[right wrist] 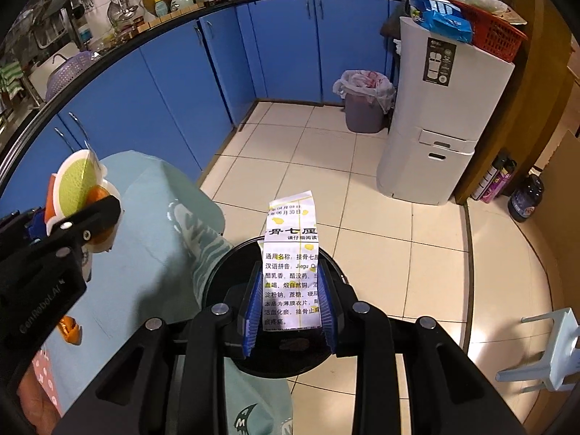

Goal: Collect trash
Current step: 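Carry leaflet and cup over the black bin and open both tools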

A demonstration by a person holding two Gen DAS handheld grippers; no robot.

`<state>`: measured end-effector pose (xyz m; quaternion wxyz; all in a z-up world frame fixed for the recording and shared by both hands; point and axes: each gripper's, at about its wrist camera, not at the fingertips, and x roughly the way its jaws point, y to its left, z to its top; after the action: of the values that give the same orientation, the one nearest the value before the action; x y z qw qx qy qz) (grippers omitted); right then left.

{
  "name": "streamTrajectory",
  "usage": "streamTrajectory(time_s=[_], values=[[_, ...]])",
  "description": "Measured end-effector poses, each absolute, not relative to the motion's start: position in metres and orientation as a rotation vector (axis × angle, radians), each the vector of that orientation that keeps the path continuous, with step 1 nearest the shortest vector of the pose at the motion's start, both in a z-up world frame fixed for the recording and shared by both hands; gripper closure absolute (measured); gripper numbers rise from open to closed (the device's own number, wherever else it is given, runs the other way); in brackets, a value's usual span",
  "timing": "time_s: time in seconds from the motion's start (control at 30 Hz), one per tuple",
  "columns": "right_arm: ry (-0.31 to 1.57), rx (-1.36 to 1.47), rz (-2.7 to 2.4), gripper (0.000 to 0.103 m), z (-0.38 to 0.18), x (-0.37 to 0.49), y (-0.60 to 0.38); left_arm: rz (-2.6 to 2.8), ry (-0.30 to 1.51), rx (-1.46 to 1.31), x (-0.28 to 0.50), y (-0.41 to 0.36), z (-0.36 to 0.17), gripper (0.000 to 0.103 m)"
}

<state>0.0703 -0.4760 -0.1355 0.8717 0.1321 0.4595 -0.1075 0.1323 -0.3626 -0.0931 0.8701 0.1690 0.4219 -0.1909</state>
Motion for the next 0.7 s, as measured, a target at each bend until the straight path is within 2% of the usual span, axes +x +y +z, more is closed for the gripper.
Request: streamTrajectory(time_s=[0.03,0.1,0.13,0.17,0.7], values=[[0.965,0.276,-0.221,0.074,-0.136,0.07,-0.476,-0.401,0.883,0.353,0.132,-0.364,-0.093,0.071],[0.969,0.284,-0.222,0.057,-0.138,0.069,-0.478,-0.405,0.885,0.353,0.132,-0.367,-0.093,0.071],[0.965,0.29,-0.223,0.029,-0.138,0.068,-0.478,-0.407,0.887,0.353,0.133,-0.369,-0.094,0.071],[0.951,0.294,-0.22,0.023,-0.136,0.065,-0.479,-0.41,0.89,0.352,0.133,-0.369,-0.094,0.071],[0.955,0.319,-0.351,0.023,-0.137,0.044,-0.499,-0.489,0.885,0.356,0.125,-0.397,-0.091,0.069]])
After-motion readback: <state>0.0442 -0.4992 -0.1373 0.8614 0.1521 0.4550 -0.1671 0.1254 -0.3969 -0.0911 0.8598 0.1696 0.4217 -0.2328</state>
